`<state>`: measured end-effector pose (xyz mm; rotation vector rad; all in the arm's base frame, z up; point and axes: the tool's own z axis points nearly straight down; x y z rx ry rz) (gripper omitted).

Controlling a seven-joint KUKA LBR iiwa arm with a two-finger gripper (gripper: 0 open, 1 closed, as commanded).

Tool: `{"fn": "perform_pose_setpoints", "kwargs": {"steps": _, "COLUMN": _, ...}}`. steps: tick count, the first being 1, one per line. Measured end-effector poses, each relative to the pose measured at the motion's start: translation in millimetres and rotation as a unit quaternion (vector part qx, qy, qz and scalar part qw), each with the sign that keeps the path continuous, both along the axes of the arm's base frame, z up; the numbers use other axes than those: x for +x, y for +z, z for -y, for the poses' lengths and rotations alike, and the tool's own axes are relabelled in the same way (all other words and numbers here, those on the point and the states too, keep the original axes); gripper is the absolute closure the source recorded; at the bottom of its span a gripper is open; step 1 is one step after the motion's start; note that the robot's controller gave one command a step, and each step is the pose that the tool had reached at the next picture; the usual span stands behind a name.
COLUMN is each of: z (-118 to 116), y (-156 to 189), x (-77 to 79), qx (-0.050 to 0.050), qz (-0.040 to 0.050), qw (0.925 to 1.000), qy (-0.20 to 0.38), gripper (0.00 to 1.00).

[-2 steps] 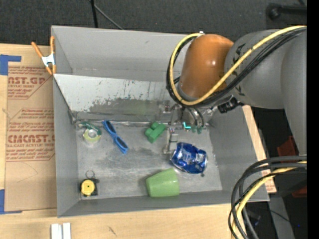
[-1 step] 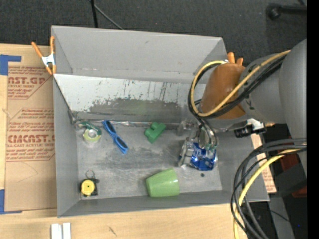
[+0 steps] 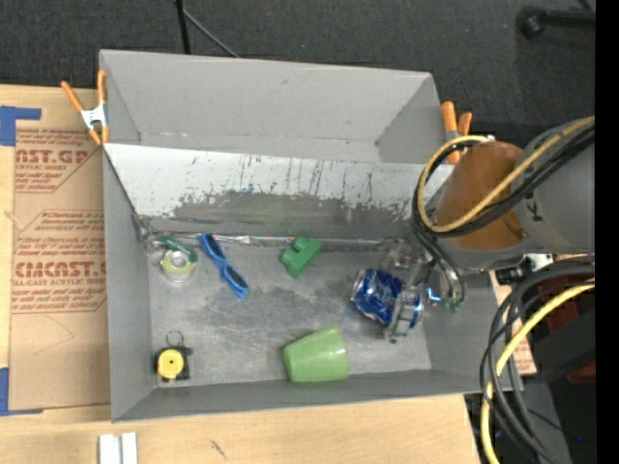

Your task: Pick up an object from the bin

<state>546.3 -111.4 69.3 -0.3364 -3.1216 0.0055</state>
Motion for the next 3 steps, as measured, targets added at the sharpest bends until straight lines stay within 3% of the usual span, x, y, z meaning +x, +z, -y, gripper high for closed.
{"fn": "perform_pose_setpoints", "kwargs": {"steps": 3, "z": -2.8, "y": -1.2, "x": 0.8, "qx": 0.001, "qz": 0.0008, "qw": 1.0, "qy": 0.001, "gripper": 0.0}}
